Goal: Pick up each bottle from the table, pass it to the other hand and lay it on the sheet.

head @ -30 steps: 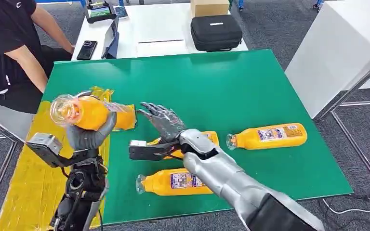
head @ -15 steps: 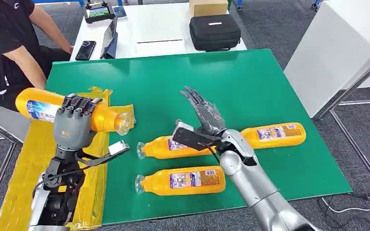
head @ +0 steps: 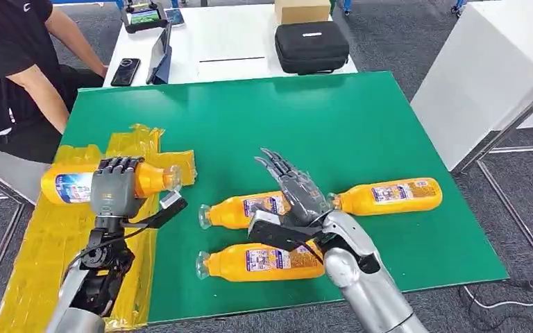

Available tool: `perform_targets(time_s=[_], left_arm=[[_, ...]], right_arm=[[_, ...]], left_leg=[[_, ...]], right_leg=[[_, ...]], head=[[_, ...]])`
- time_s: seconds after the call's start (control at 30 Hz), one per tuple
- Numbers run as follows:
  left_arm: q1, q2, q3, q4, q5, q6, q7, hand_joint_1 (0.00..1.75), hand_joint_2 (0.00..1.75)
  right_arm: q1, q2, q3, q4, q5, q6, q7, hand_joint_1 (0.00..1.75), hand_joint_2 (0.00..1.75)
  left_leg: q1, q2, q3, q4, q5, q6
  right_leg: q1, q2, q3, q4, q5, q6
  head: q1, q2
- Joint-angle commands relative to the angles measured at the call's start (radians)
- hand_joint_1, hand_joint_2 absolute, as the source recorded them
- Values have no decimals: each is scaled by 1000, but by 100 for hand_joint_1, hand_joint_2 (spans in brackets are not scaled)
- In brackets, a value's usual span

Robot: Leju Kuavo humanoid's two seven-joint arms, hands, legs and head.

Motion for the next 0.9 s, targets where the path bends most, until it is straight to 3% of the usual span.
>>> perform_targets(time_s=[0.03,0.17,0.9], left_arm=[[-130,72,-159,402,140,-50,-2,175,175],[-126,87,-158,408,166,-62,-11,175,175],[-128,85,-160,406,169,-77,-4,175,175]], right_arm=[[34,-123,166,-33,-42,151,-33,0,175],[10,-115,205,11,-24,159,-21,0,175],[4,-117,207,7,-26,170,-13,0,175]], left_leg=[[0,0,6,-1,-1,-1],[0,5,7,-1,-3,-2],[0,4,5,0,-2,-2]], right_leg=[[0,-3,7,-2,-2,0],[0,1,7,-1,-2,0],[1,1,5,0,-2,0]], head=[[0,0],[0,0],[0,0]])
